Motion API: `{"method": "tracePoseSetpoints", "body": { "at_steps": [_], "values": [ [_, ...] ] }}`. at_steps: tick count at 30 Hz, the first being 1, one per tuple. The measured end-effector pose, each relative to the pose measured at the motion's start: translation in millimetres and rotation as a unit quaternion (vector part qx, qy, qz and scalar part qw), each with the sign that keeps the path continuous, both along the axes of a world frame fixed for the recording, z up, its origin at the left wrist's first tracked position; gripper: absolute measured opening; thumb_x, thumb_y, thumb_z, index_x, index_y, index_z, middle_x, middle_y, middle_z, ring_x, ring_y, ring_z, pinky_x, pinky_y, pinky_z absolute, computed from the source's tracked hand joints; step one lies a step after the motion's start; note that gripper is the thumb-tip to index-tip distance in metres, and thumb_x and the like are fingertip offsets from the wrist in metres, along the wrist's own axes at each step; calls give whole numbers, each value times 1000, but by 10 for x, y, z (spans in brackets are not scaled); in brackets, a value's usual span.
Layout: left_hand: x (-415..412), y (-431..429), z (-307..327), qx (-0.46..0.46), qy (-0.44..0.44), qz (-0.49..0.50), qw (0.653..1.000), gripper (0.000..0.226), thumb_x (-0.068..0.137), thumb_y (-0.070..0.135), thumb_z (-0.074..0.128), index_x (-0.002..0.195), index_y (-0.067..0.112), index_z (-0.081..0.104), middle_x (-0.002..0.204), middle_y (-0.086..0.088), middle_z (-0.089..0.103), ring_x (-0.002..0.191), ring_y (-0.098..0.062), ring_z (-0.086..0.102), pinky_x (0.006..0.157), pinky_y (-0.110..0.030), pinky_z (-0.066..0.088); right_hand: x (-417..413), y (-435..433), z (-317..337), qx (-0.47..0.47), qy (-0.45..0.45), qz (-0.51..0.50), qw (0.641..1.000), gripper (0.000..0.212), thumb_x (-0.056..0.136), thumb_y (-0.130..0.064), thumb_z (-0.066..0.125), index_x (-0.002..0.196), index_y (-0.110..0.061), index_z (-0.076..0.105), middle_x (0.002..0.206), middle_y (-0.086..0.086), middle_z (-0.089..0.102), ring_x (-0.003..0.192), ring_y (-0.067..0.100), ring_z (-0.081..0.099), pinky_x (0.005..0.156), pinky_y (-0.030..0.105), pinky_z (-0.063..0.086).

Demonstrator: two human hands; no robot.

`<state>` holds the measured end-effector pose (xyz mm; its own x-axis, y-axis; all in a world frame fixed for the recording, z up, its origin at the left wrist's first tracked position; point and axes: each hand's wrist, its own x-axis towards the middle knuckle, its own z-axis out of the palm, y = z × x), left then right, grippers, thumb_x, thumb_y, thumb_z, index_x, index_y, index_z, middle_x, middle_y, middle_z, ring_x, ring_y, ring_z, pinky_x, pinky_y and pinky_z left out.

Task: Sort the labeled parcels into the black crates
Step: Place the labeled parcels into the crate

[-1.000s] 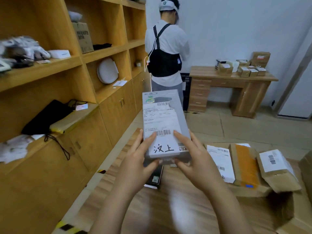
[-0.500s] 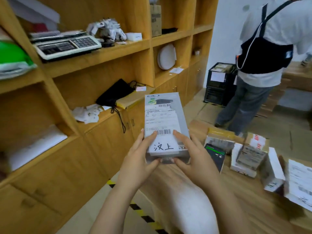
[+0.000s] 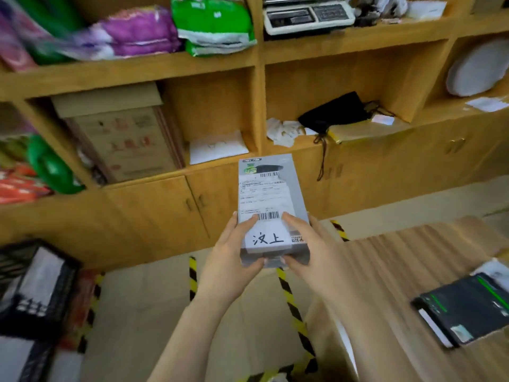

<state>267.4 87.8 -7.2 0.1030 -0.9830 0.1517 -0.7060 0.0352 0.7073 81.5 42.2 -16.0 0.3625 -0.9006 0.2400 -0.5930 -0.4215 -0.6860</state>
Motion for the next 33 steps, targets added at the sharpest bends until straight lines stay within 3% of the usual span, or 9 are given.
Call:
{"method": "tracePoseSetpoints", "body": {
  "at_steps": [4,6,11,17,29,33],
  "values": [
    [311,619,-173,28,-9,103,994,77,79,30,77,138,50,32,159,12,19,140,-7,29,86,-3,29,422,238,-146,36,20,104,994,74,83,-20,74,144,-40,37,144,-9,38,126,10,43,89,19,42],
    [471,943,-231,40,-4,157,987,76,79,32,78,141,46,35,158,13,21,136,-6,34,81,-3,31,669,380,-215,53,20,165,985,75,83,-19,75,144,-38,37,145,-10,38,127,9,42,92,20,42],
    [829,1622,-321,64,-3,264,962,75,79,35,77,141,43,36,158,12,24,137,-9,36,91,-18,38,1266,730,-292,81,38,272,958,75,83,-20,74,145,-37,36,144,-9,39,127,10,41,97,28,46],
    [1291,2226,-403,70,24,368,927,76,76,34,78,139,46,37,154,12,30,134,-10,40,98,-27,45,2027,1059,-265,83,83,363,924,77,82,-24,72,146,-43,33,140,-13,39,123,10,43,91,28,46],
    [2928,3244,-516,27,62,477,877,73,75,25,79,135,42,41,145,15,37,130,-12,44,96,-38,51,4111,1873,-203,93,106,473,870,75,84,-21,71,146,-41,32,136,-8,40,119,13,45,90,32,50],
    [3404,3436,-536,48,56,501,862,75,75,24,78,137,43,40,151,15,32,130,-11,43,99,-34,47,4646,2047,-247,92,114,489,860,74,85,-23,69,145,-42,31,139,-12,37,117,10,45,83,29,50]
  ]
}}
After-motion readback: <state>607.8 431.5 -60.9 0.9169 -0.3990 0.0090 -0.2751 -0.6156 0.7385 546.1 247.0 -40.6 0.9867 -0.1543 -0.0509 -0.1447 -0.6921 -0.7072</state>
